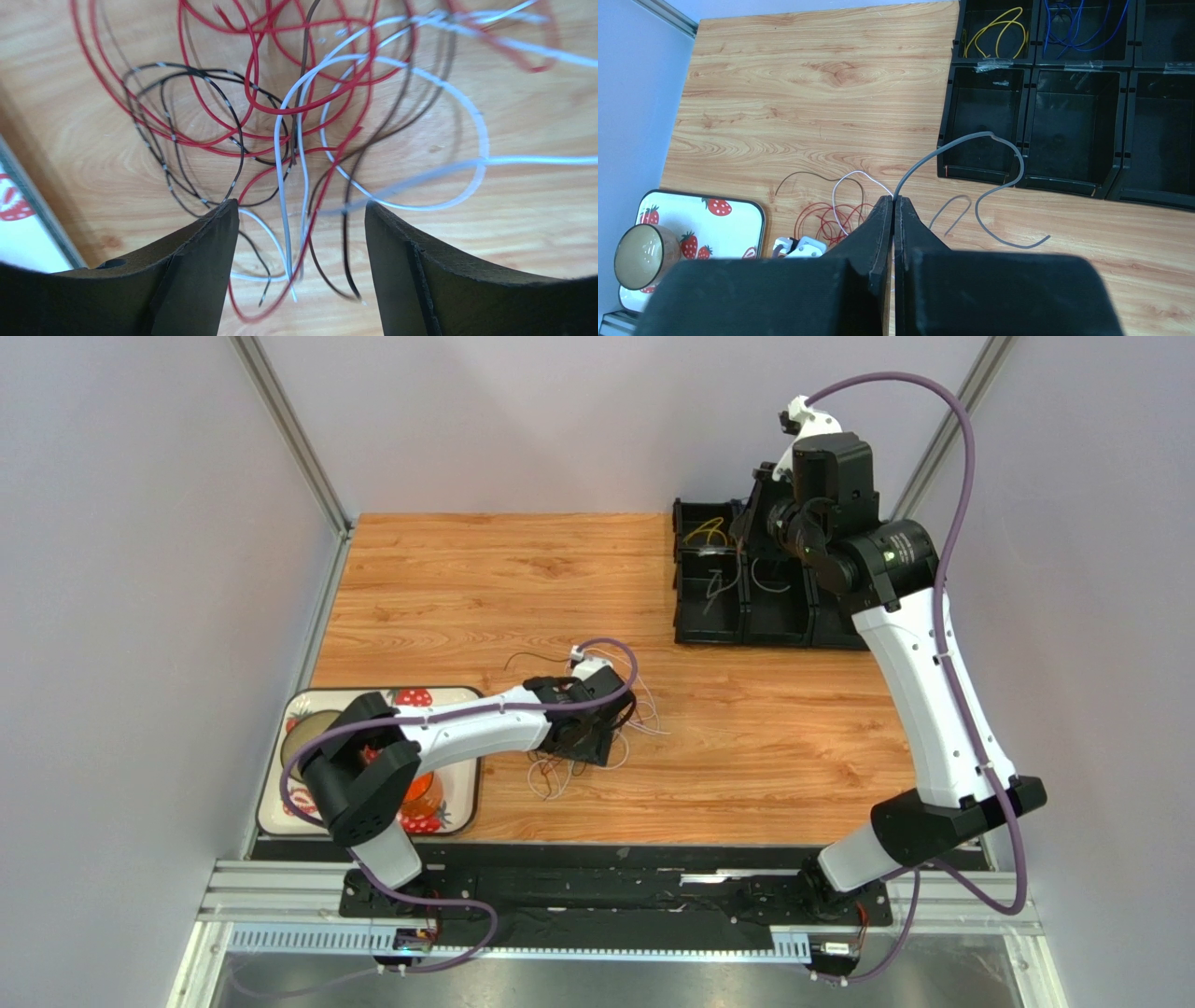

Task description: Untangle the cables

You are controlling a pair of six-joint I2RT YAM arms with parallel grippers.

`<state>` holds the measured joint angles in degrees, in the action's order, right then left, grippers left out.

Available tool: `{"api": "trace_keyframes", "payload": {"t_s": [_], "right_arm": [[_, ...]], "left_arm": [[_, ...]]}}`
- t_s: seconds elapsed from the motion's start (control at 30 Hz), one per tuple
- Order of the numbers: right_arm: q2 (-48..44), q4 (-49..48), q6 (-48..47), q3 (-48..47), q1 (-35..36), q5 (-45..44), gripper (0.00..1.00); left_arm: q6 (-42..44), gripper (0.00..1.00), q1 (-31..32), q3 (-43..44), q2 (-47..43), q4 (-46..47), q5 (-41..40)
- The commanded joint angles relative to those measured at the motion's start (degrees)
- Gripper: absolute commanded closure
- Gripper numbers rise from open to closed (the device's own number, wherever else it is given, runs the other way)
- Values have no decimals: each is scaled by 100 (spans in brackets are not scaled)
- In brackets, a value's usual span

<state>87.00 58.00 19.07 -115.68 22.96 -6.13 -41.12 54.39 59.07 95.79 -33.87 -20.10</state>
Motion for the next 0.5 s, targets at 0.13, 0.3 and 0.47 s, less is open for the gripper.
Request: {"api": "trace_keyframes", "payload": {"t_s": [0.13,0.3,0.47], "right_arm": [[-430,-228,-175,1,-107,-29,100],[-456,-227,-193,-7,-204,-37,100],[-377,-315,-325,72,-292,-186,100]], "left_arm": [[254,23,19,1185,-1254,-1278,-135],[350,24,1,1467,-2079,-1912,-319],[570,24,-78,1292,-2977,-2589,-503]]}}
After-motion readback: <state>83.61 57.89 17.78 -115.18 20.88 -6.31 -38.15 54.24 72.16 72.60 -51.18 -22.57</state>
